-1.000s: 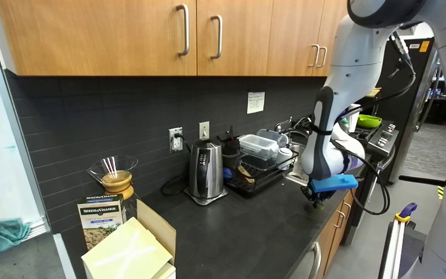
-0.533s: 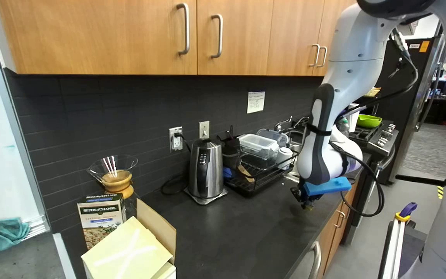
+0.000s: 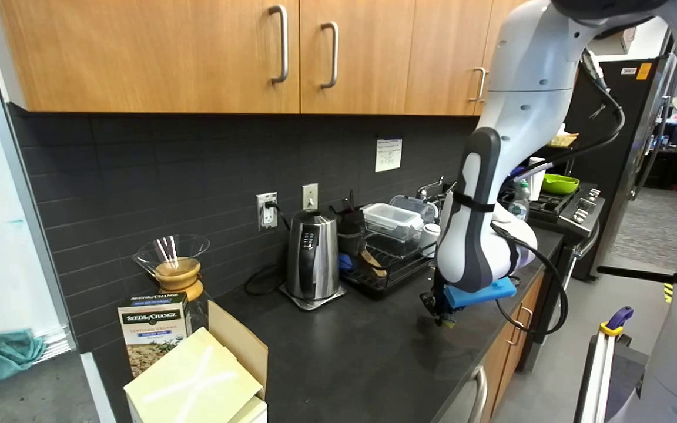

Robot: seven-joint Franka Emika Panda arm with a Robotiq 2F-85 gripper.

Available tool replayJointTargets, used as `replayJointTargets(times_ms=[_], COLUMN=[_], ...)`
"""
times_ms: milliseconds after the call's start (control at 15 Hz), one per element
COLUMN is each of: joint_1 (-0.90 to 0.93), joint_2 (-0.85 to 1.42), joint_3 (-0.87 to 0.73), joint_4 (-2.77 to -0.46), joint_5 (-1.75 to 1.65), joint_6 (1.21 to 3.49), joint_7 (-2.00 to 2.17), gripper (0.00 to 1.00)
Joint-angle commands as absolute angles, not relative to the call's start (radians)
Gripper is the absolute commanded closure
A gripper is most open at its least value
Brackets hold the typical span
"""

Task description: Shift the sponge to the left

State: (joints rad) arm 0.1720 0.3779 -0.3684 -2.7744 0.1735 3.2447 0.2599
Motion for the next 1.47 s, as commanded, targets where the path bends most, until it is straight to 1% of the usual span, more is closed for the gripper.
replayJointTargets(times_ms=[0, 333, 600, 867, 1400], joint_1=[0.211, 0.299, 0.405, 0.515, 0.773], joint_2=[0.387, 0.421, 0.458, 0.446, 0.414], joint_3=[-0.328, -0.29, -0.261, -0.241, -0.285], joint_4=[-2.774, -2.772, -2.772, -2.775, -2.784], joint_5=[0.211, 0.231, 0.28, 0.329, 0.42], joint_6=[3.258, 3.262, 3.272, 3.25, 3.224], joint_7=[0.249, 0.271, 0.309, 0.353, 0.437], gripper=[0.95, 0.95, 0.95, 0.95, 0.95])
